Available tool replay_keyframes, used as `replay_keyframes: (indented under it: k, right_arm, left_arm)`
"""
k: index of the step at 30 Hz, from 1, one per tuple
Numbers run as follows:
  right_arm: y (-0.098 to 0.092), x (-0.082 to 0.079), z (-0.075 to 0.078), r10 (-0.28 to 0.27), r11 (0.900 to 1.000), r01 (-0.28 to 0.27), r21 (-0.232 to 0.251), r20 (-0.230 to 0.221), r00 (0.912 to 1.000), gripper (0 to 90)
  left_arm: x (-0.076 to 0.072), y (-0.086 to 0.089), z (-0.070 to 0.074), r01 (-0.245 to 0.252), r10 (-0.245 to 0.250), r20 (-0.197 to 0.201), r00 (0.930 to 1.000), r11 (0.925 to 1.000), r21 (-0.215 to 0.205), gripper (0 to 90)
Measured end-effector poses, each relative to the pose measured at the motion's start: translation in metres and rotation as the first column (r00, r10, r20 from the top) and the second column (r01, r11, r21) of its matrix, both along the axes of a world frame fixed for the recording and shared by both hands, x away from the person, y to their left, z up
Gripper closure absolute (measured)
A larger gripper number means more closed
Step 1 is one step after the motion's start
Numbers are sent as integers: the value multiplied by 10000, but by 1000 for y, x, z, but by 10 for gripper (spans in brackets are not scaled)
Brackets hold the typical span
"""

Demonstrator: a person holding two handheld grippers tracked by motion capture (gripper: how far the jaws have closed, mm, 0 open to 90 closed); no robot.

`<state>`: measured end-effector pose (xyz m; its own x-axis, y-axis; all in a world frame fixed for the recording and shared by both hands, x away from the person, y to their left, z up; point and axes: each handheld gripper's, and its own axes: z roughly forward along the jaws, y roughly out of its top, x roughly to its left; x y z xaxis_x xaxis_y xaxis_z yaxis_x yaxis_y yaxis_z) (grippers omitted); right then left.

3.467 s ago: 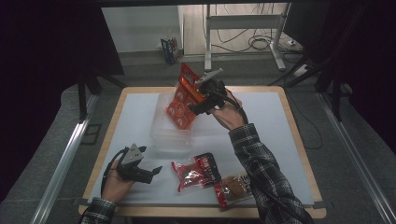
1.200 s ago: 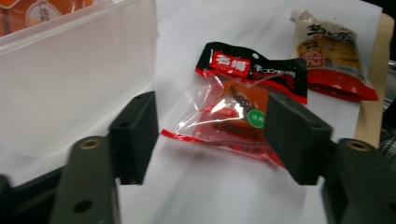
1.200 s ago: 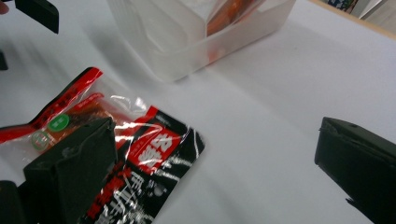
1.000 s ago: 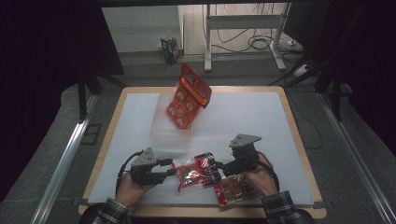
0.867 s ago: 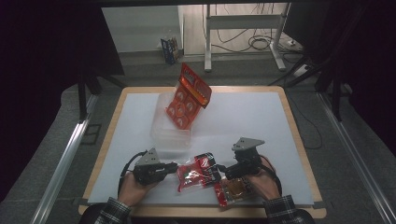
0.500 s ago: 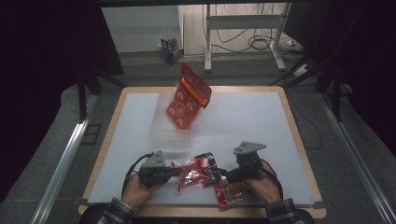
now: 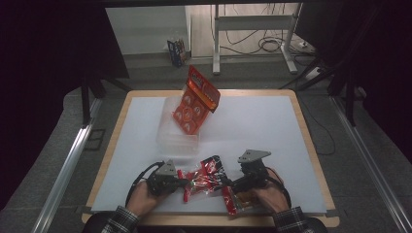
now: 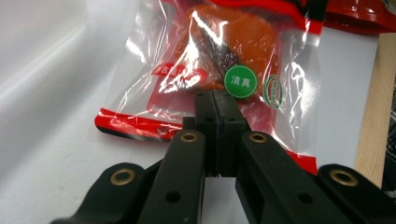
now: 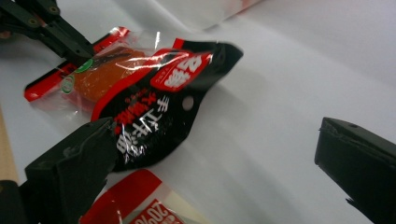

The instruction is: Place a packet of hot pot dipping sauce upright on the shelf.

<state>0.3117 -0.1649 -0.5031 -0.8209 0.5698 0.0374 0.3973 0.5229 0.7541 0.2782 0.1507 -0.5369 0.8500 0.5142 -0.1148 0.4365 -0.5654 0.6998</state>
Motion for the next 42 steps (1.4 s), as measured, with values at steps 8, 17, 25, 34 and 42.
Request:
replay_keyframes:
  k: [8,17,25,34,42]
  right_arm:
    - [10,-4,2,302,9995,-299,137,-247,9992,0]
    - [25,-6,-3,608,9979,-578,288,-1153,9915,0]
    - [39,-5,-7,995,9950,-999,65,-1721,9800,18]
    - [59,1,-13,1160,9932,-1134,244,-2405,9637,140]
    - [78,8,-9,1425,9896,-1313,592,-2668,9532,298]
  left_arm:
    - [-1,3,-3,-87,89,-209,9997,9999,96,900]
    - [-1,4,-3,-164,163,-314,9994,9999,-26,900]
    - [-2,3,-3,-190,191,-284,9994,9998,18,900]
    - [-3,3,-3,-209,211,-213,9996,9998,68,900]
    - [-1,5,-3,-170,168,-411,9990,9998,-45,900]
